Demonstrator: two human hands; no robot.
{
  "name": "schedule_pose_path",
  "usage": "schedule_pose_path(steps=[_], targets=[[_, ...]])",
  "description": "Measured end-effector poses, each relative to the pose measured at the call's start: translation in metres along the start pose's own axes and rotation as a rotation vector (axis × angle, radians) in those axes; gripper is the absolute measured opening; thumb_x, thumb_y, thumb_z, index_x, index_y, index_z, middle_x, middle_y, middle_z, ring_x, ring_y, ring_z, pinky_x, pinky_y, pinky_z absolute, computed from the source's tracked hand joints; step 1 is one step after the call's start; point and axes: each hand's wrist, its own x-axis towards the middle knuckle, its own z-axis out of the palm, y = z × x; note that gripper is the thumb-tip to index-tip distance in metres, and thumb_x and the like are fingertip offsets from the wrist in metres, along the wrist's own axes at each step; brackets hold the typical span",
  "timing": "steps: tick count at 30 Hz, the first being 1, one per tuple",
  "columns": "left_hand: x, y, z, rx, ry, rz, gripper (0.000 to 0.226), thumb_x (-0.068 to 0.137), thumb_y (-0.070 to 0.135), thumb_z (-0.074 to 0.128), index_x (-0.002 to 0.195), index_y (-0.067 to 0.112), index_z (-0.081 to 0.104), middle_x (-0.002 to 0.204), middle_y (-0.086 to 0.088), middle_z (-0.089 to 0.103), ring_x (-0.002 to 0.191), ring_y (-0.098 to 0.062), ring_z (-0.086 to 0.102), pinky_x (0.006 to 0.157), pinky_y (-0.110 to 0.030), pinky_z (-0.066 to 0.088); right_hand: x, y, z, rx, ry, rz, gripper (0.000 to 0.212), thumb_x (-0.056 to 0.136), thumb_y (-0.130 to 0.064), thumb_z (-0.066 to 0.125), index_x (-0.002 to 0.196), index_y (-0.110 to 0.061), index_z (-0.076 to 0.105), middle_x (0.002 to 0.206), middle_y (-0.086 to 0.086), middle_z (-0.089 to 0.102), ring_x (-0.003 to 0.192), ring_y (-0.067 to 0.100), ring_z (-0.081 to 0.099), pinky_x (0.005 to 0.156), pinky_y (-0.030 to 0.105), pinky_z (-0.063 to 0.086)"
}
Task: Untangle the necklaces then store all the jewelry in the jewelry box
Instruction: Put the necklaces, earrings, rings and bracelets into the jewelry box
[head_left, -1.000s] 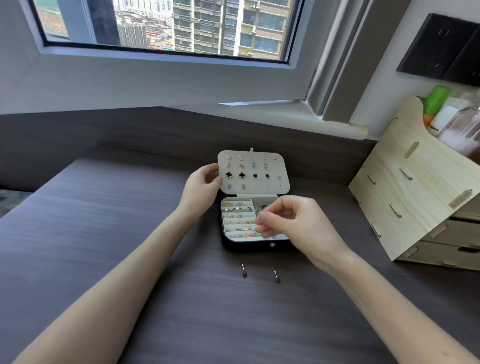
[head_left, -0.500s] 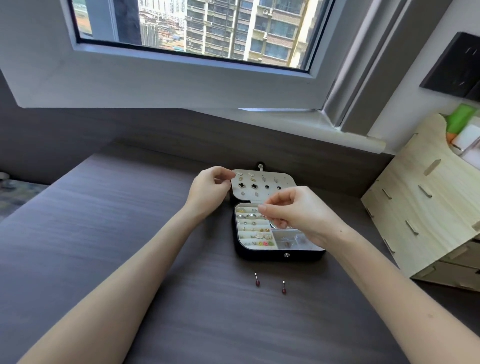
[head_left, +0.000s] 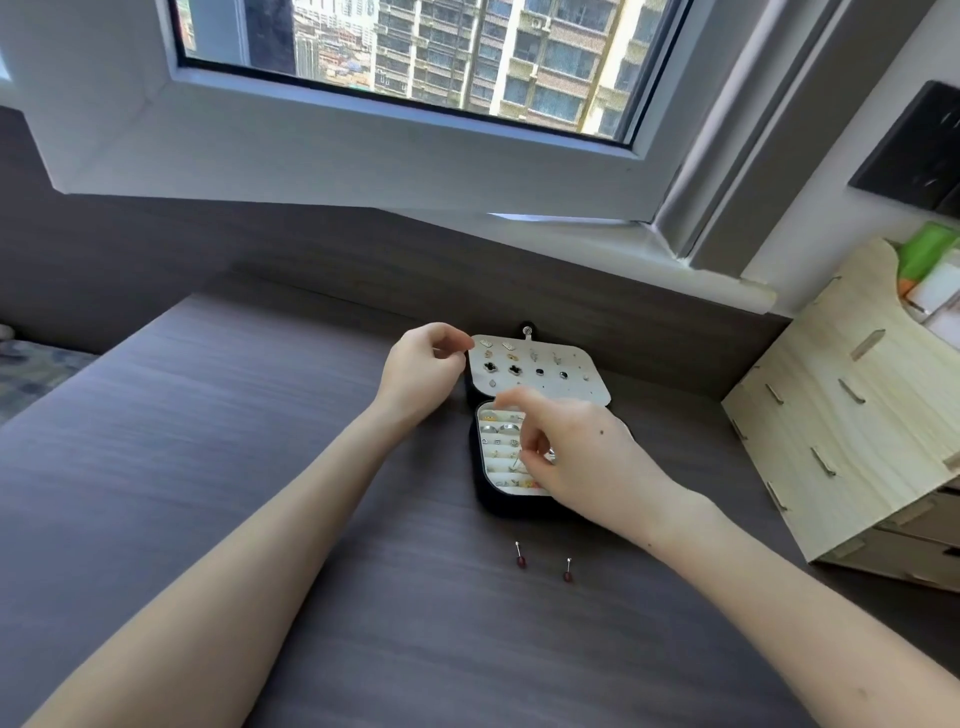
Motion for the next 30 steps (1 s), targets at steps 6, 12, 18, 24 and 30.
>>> schedule_pose_path(steps=[6,12,18,24,30], targets=[[-0.022,0.014,-0.007,0.000,-0.093,-0.064,0.011,0.071,0.009,0.069,0.073,0.019,0.066,0.065,0.006,0.056,0.061,-0.008,0.050,0.063,-0.026,0.040,-0.003,0.026,-0.002,-0.080,0.254,-0.077,0.051,0.071,0.010,0.067,0.112,-0.017,0.053,0.070,-0.001,0.059,0.068,0.018,0.057,0.066,0.036,0.053],[-0.067,0.024,-0.010,0.096,-0.201,-0.213,0.020,0.064,0.018,0.078,0.066,0.020,0.058,0.056,0.012,0.044,0.056,-0.007,0.041,0.058,-0.024,0.032,-0.005,0.034,0.019,-0.137,0.339,-0.118,0.044,0.076,0.004,0.061,0.107,-0.022,0.043,0.071,0.006,0.055,0.064,0.026,0.055,0.053,0.041,0.053],[-0.077,0.029,0.004,0.230,-0.219,-0.196,0.030,0.063,0.024,0.078,0.068,0.018,0.049,0.067,0.010,0.044,0.063,-0.008,0.042,0.055,-0.025,0.028,0.002,0.040,0.027,-0.224,0.274,-0.128,0.060,0.067,0.014,0.065,0.111,-0.020,0.042,0.068,0.006,0.047,0.060,0.024,0.047,0.045,0.044,0.049],[-0.077,0.029,0.007,0.214,-0.199,-0.220,0.029,0.064,0.021,0.076,0.068,0.018,0.048,0.062,0.009,0.044,0.060,-0.010,0.042,0.054,-0.026,0.027,0.003,0.035,0.027,-0.266,0.257,-0.178,0.064,0.057,0.016,0.071,0.106,-0.018,0.046,0.064,0.003,0.044,0.057,0.018,0.043,0.044,0.023,0.038],[-0.076,0.028,0.008,0.202,-0.197,-0.231,0.027,0.064,0.018,0.074,0.068,0.018,0.047,0.059,0.008,0.042,0.060,-0.012,0.042,0.054,-0.027,0.028,0.000,0.026,0.016,-0.416,0.206,-0.235,0.064,0.045,0.017,0.070,0.102,-0.014,0.070,0.059,0.002,0.045,0.051,0.018,0.042,0.050,0.017,0.017]])
